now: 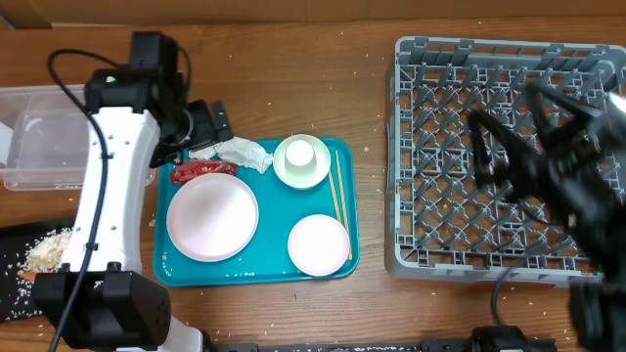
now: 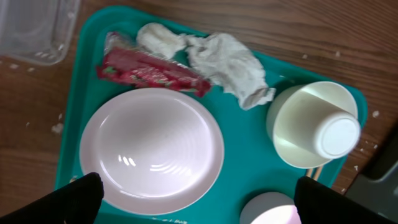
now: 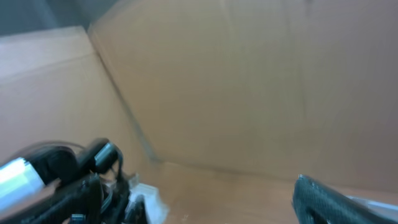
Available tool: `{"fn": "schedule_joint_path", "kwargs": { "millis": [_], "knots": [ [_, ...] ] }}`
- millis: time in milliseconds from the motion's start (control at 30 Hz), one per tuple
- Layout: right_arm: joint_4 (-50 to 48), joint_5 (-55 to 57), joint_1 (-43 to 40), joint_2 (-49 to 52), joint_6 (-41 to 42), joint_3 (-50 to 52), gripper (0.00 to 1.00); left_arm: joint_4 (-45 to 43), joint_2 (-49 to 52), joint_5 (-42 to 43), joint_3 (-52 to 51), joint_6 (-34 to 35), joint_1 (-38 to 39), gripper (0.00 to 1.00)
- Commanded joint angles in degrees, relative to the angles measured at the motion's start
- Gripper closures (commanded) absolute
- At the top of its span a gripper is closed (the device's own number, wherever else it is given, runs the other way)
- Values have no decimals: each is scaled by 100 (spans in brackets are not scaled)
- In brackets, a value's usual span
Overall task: Sort waste into correct bins and load items into the dishwasher
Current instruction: 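Lower the right gripper onto the white cup and grasp it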
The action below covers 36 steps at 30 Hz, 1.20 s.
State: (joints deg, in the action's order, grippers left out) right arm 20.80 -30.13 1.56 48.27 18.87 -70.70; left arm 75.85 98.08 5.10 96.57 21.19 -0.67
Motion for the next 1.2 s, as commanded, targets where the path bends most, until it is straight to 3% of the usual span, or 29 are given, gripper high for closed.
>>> {"fn": "schedule_joint_path", "kwargs": {
  "millis": [0,233,567,633,833,1033,1167],
  "knots": [
    [1305,-1056,111,1622,-568,-1803,0,129,28,-66,-9,197,-387,0],
    [3467,-1121,946,3871,-739,-3700,0,66,28,-133,-9,203,-614,0],
    [3654,-1650,1700,5316,-382,-3683,0,129,28,-151,-9,343,-949,0],
    [3679,-1290,1810,5497,-382,-3683,0,122,28,-221,-9,339,-973,0],
    [4050,1818,2562,5799,-85,-3674,0,57,28,-435,-9,326,-973,0],
    [3799,2754,3324,6220,59,-3663,0,35,28,-2000,-9,404,-988,0],
    [3731,3287,3563,6616,444,-3663,0,11,28,-2472,-9,769,-1108,0]
  ]
}}
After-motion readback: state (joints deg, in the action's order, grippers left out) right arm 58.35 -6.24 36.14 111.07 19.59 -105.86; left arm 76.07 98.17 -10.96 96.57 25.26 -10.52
